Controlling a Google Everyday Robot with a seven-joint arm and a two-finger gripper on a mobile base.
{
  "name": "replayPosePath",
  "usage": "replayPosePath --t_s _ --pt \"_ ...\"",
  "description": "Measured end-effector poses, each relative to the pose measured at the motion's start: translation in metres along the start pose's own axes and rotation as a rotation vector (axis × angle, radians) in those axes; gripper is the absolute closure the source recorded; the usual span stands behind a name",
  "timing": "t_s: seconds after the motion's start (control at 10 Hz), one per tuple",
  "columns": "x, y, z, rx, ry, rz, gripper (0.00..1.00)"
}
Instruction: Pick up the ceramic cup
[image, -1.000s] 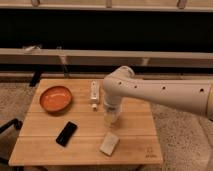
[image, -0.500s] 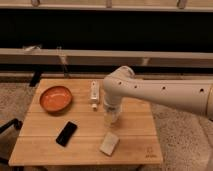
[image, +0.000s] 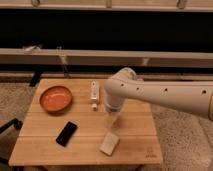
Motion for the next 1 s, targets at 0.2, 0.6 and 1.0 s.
replayPosePath --t_s 0.2,0.6,1.0 --pt "0.006 0.002 0.009 -0.013 0.005 0.019 0.20" --pt "0.012 0.002 0.036 -0.044 0.022 0.041 0.20" --pt "0.012 -0.002 0.048 -0.056 0.071 0.040 0.38"
